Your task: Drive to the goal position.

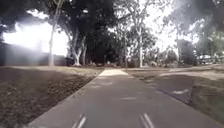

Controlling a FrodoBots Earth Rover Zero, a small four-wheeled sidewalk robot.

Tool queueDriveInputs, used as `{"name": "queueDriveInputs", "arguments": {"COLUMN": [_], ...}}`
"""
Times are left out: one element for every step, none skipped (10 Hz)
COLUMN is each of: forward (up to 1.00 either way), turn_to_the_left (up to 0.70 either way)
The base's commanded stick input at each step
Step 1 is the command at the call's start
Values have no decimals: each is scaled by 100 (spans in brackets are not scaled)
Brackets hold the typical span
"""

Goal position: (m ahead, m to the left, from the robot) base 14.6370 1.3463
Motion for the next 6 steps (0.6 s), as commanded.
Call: {"name": "queueDriveInputs", "arguments": {"forward": [70, 70, 70, 70, 70, 70], "turn_to_the_left": [0, 0, 0, 0, 0, 0]}}
